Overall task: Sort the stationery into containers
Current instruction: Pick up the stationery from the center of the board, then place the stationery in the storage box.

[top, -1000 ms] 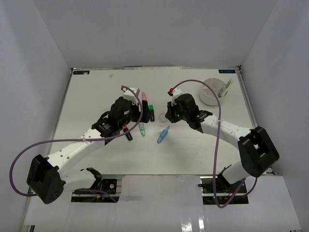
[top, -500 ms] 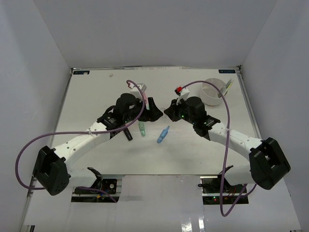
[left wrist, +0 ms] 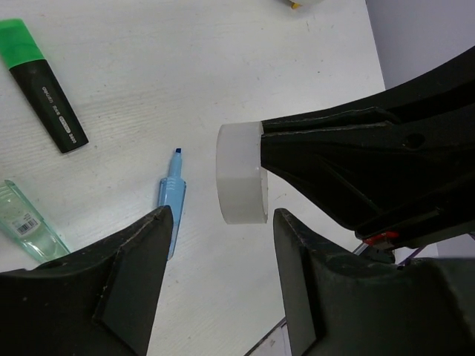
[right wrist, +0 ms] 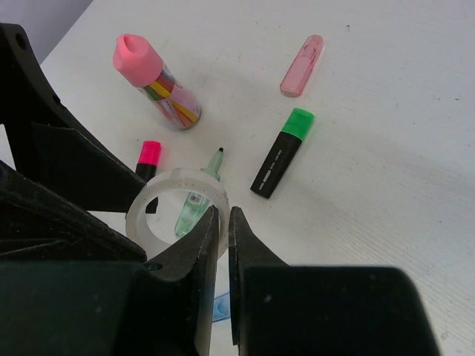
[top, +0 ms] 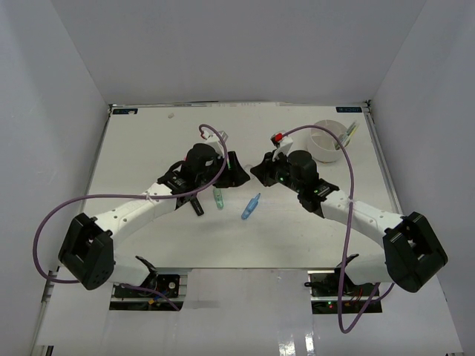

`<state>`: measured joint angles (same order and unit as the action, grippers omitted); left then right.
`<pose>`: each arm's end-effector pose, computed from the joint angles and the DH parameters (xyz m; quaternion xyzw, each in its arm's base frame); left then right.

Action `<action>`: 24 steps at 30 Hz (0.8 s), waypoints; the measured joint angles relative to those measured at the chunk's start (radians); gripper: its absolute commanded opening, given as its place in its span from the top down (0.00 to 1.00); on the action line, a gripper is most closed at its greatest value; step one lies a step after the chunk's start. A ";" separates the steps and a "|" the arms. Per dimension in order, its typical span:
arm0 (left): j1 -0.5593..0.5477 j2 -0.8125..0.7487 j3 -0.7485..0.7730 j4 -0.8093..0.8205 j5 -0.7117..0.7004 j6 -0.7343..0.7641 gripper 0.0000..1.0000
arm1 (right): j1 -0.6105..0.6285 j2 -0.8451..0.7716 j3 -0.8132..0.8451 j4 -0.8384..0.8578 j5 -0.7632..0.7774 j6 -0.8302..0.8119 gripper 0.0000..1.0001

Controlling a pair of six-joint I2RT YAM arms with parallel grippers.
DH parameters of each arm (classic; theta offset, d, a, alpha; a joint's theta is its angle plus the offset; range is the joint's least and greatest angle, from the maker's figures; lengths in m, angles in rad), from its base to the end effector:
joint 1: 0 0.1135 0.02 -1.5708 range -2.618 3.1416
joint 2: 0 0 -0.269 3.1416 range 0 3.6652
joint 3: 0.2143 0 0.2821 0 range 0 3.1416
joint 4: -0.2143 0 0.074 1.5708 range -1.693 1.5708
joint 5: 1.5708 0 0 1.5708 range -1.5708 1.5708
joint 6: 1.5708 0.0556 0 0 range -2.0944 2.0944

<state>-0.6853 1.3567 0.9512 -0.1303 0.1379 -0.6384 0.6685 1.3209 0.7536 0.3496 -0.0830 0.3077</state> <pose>0.2668 -0.2279 0.2569 0.0544 0.8660 -0.3505 0.3525 0.2675 0.2172 0.2487 -0.1653 0.7618 0.3219 0.5373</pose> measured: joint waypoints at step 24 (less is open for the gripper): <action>0.000 0.048 0.027 0.059 0.004 -0.031 0.79 | 0.000 -0.003 -0.032 0.043 -0.006 0.019 0.85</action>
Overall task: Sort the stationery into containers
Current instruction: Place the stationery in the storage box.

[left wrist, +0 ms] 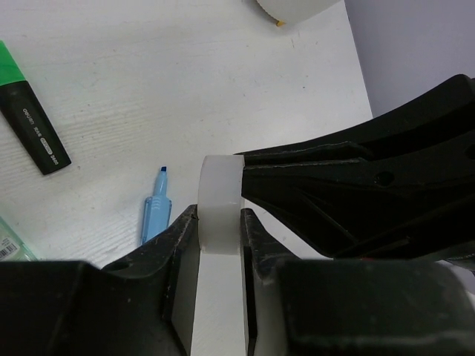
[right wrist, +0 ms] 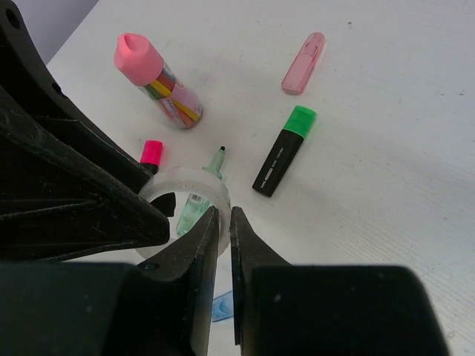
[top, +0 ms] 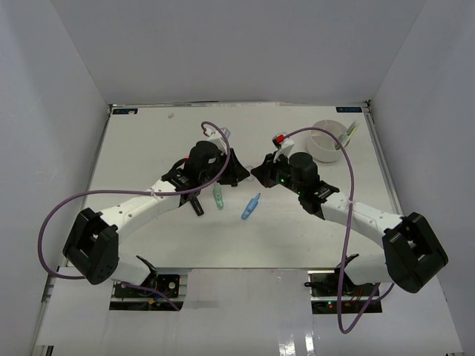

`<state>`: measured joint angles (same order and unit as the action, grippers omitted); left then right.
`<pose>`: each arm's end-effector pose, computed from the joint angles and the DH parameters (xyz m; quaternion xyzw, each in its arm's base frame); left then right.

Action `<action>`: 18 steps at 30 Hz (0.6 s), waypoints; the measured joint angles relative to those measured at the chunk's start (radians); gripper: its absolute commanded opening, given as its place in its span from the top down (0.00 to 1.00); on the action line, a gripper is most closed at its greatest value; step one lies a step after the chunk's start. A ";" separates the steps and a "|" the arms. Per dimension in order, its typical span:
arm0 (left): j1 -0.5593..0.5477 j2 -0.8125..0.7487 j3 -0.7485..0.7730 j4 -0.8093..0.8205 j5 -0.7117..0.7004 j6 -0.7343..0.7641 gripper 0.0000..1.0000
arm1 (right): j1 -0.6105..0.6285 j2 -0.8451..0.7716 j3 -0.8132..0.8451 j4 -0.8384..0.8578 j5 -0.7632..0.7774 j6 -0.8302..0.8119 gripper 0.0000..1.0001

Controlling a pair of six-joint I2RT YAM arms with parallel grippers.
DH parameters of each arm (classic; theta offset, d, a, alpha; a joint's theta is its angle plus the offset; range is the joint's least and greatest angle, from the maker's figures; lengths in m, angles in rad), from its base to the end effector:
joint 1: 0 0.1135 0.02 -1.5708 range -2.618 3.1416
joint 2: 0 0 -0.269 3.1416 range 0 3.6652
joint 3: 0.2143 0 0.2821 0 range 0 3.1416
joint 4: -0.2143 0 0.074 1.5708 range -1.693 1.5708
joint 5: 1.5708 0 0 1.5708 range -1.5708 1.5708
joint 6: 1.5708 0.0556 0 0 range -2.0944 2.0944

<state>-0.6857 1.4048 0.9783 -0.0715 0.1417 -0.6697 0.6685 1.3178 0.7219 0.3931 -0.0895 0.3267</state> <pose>0.2773 -0.2370 0.2577 0.0430 0.8571 -0.3670 0.3590 0.2647 0.2154 0.2428 -0.1595 0.7582 0.3318 0.5382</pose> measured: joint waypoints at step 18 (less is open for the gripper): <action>-0.001 -0.054 0.000 -0.025 0.024 0.478 0.91 | -0.044 -0.152 -0.002 -0.172 -0.130 -0.185 0.39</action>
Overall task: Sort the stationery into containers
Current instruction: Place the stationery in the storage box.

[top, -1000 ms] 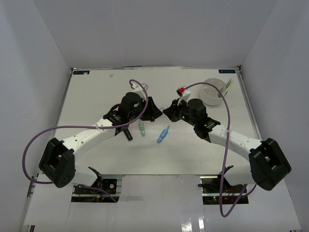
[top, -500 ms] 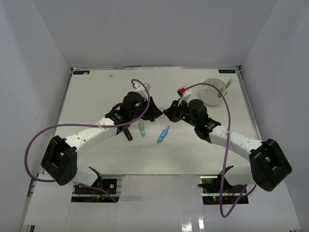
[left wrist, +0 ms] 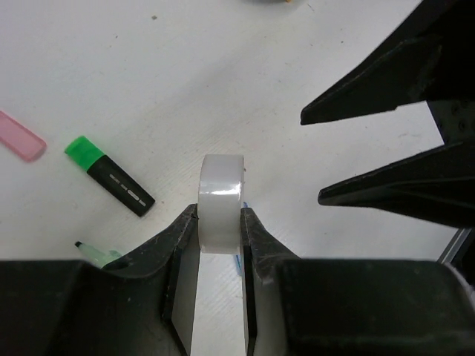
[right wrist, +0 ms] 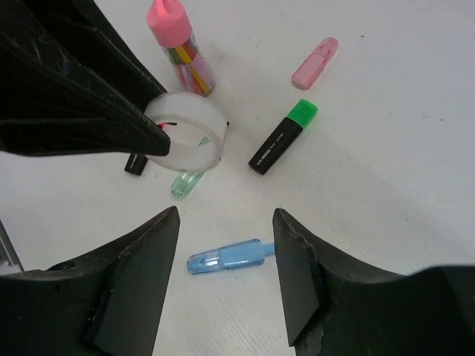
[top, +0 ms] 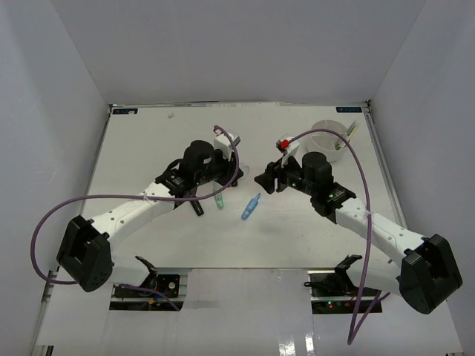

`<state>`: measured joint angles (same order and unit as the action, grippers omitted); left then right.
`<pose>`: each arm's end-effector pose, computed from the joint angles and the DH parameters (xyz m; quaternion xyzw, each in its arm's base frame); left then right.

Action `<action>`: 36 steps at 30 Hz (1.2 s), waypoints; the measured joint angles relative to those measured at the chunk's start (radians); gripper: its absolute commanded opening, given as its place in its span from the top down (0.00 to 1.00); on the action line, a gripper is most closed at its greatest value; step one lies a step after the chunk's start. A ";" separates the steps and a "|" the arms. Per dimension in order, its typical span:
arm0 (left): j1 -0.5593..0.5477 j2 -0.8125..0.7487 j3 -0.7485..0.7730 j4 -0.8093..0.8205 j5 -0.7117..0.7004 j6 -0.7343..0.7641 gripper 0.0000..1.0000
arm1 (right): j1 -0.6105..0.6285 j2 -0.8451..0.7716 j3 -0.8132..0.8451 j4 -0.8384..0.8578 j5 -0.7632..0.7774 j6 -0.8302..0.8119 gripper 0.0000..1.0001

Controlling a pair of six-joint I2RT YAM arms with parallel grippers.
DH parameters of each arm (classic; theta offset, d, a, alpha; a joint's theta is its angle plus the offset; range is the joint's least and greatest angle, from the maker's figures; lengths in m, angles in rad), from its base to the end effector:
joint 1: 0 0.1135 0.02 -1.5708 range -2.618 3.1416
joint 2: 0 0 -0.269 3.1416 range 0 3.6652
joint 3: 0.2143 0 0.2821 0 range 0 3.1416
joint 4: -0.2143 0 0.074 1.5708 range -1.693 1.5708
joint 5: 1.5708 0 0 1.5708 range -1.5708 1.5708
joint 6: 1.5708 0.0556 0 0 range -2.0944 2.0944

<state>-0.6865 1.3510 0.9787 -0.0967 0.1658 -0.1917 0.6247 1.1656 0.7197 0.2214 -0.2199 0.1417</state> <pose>0.2687 -0.2320 0.2734 0.2500 0.8127 -0.2856 0.4422 0.2473 0.1932 0.2674 -0.2523 0.7382 0.3113 0.5427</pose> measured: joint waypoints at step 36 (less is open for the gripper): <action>0.000 -0.079 -0.007 -0.095 0.505 0.544 0.91 | -0.094 0.087 0.254 -0.359 -0.719 -0.605 0.46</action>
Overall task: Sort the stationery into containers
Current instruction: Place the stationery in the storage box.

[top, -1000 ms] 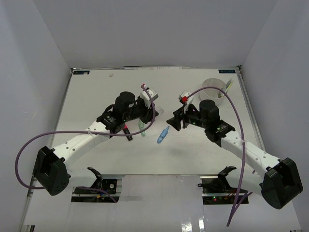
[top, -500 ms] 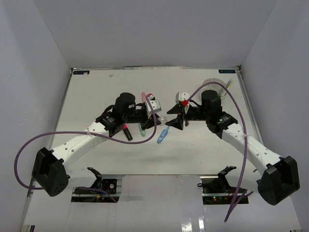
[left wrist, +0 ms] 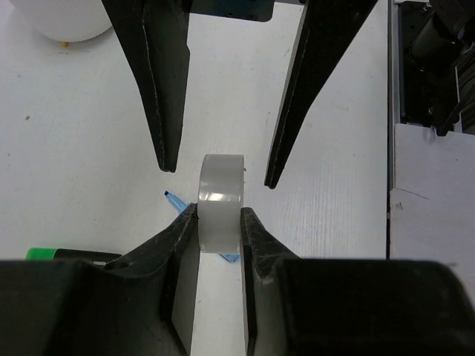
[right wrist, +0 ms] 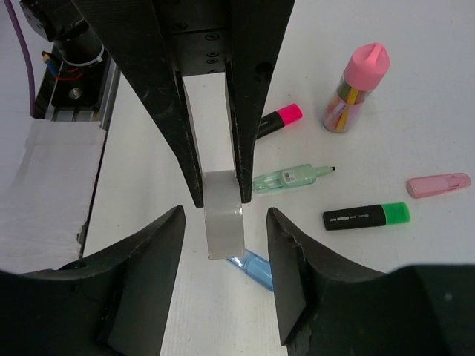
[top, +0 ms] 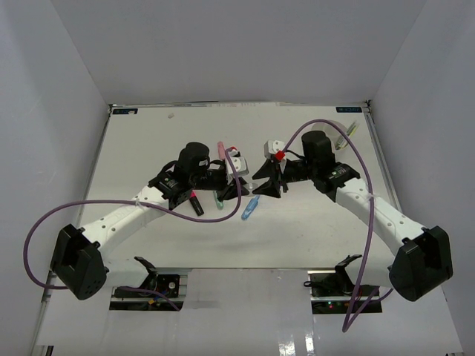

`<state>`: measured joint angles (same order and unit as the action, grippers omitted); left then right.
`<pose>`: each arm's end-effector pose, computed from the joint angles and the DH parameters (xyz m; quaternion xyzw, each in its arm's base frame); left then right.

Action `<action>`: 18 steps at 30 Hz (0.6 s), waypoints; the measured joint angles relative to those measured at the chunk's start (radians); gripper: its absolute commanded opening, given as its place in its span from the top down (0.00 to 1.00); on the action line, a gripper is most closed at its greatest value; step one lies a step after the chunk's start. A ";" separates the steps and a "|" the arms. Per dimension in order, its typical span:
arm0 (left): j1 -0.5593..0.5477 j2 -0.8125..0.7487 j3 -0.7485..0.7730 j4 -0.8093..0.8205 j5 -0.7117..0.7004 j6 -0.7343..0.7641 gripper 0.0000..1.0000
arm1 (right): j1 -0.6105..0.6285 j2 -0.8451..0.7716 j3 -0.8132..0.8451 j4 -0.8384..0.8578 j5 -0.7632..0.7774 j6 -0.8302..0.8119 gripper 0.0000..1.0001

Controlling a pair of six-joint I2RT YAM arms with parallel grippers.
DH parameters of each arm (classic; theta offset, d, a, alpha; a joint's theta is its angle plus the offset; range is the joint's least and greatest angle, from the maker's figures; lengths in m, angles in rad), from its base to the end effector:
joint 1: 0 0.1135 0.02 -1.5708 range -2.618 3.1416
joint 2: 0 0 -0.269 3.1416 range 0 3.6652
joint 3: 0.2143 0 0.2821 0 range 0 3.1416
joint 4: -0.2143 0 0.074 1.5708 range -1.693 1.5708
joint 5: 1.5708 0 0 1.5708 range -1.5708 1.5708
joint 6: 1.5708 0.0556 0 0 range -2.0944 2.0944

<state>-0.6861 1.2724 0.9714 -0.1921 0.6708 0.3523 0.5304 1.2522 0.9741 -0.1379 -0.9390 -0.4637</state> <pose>0.2300 -0.2330 0.2905 0.5488 0.6199 -0.3591 0.4309 0.2490 0.1980 0.3078 -0.5734 0.5390 0.3951 0.4739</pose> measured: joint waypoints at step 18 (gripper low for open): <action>0.000 0.010 0.011 -0.011 0.023 0.007 0.87 | 0.000 0.064 0.027 -0.122 -0.038 -0.082 0.83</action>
<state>-0.6861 1.2819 0.9829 -0.2031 0.6937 0.3592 0.5301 1.3163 1.0012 -0.2604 -0.9768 -0.5457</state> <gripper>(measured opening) 0.335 0.269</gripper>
